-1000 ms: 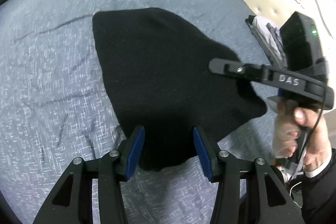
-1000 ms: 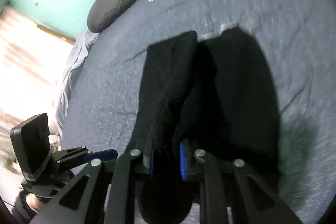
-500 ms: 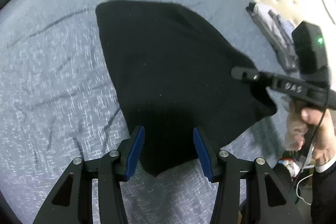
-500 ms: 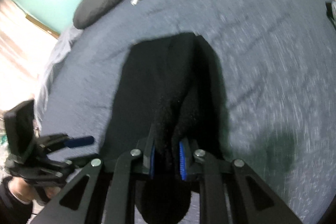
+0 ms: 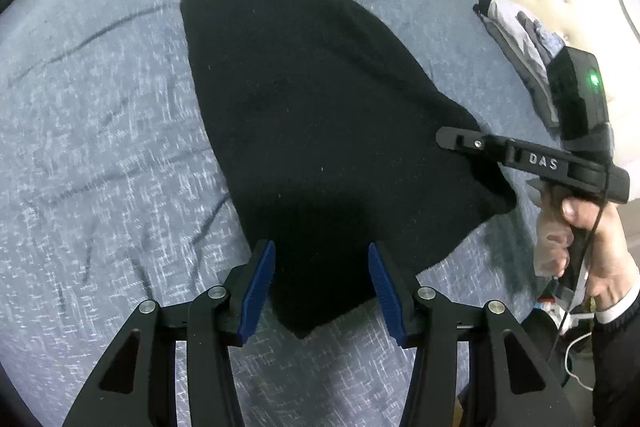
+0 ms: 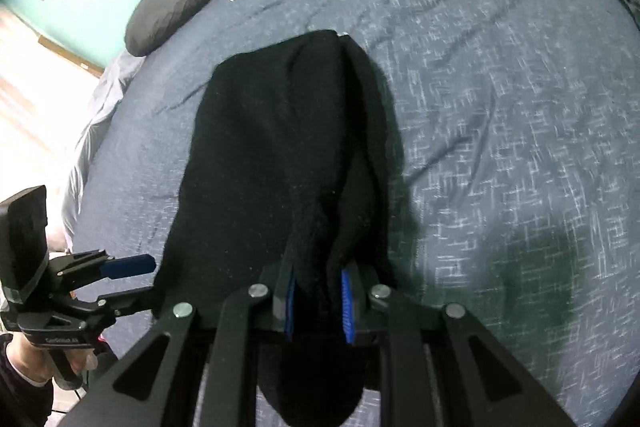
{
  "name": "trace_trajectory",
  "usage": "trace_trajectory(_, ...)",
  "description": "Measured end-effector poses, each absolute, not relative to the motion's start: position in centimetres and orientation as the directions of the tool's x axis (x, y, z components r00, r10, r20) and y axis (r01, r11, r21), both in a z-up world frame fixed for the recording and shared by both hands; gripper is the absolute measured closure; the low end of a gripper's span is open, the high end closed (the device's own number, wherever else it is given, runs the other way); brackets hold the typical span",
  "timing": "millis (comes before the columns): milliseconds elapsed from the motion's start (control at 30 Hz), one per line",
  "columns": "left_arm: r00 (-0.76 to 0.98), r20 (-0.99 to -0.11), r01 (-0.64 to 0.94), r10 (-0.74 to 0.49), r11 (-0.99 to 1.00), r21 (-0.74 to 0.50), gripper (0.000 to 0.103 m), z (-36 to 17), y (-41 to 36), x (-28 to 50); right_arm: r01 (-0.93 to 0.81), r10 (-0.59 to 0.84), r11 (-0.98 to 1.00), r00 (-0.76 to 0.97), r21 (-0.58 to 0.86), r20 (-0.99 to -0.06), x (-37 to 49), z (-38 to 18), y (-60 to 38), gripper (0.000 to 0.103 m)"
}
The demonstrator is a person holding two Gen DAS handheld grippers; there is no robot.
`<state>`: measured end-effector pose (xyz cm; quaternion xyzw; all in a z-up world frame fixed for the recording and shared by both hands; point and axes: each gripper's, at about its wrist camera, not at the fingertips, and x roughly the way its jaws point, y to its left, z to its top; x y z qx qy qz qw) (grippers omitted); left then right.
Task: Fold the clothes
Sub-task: 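Open both tools and release the folded sweater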
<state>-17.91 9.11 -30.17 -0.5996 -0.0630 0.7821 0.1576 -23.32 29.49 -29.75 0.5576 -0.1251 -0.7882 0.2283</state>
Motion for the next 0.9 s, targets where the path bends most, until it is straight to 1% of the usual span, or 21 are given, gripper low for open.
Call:
trace_trajectory(100,-0.226,-0.924,-0.166,0.308,-0.947,-0.275,0.049,-30.9,9.2,-17.7,0.202,-0.501,-0.864,-0.25,0.462,-0.829,-23.2,-30.8,29.3,0.086)
trace_trajectory(133,-0.225,-0.925,-0.163,0.306,-0.948,-0.274,0.049,-31.1,9.2,-17.6,0.191,-0.509,-0.86,-0.244,0.474,-0.825,-23.1,-31.1,29.4,0.083)
trace_trajectory(167,-0.225,-0.925,-0.16,0.306,-0.948,-0.275,0.048,-31.2,9.1,-17.5,0.174,-0.516,-0.857,-0.247,0.486,-0.82,-22.9,-31.1,29.7,0.078)
trace_trajectory(267,-0.227,-0.923,-0.158,0.31,-0.947,-0.279,0.048,-31.2,8.9,-17.4,0.149,-0.505,-0.863,-0.277,0.482,-0.818,-22.3,-29.8,30.9,0.071)
trace_trajectory(300,-0.227,-0.924,-0.157,0.309,-0.948,-0.278,0.048,-31.2,8.9,-17.3,0.146,-0.497,-0.868,-0.288,0.475,-0.819,-22.1,-29.3,31.3,0.071)
trace_trajectory(433,-0.232,-0.924,-0.157,0.304,-0.949,-0.273,0.048,-31.2,8.8,-17.2,0.169,-0.4,-0.916,-0.355,0.362,-0.845,-20.8,-26.6,32.1,0.071)
trace_trajectory(500,-0.233,-0.924,-0.155,0.304,-0.949,-0.273,0.048,-31.1,8.8,-17.1,0.184,-0.429,-0.903,-0.367,0.388,-0.826,-20.2,-25.8,32.3,0.071)
trace_trajectory(600,-0.233,-0.924,-0.151,0.304,-0.95,-0.275,0.048,-31.0,8.7,-17.0,0.237,-0.488,-0.871,-0.333,0.429,-0.807,-19.4,-25.3,31.3,0.071)
trace_trajectory(700,-0.227,-0.919,-0.138,0.322,-0.945,-0.297,0.048,-30.8,8.3,-16.9,0.294,-0.532,-0.841,-0.299,0.454,-0.792,-18.8,-25.3,29.6,0.073)
trace_trajectory(800,-0.213,-0.915,-0.133,0.341,-0.938,-0.319,0.048,-30.6,7.7,-16.4,0.299,-0.52,-0.844,-0.258,0.444,-0.815,-18.9,-26.9,28.4,0.077)
trace_trajectory(833,-0.209,-0.916,-0.138,0.343,-0.938,-0.319,0.048,-30.6,7.7,-16.1,0.28,-0.513,-0.85,-0.248,0.446,-0.822,-19.1,-27.7,28.6,0.079)
trace_trajectory(900,-0.189,-0.921,-0.152,0.342,-0.936,-0.317,0.048,-30.9,7.9,-15.5,0.243,-0.5,-0.86,-0.234,0.448,-0.834,-19.4,-29.0,29.2,0.09)
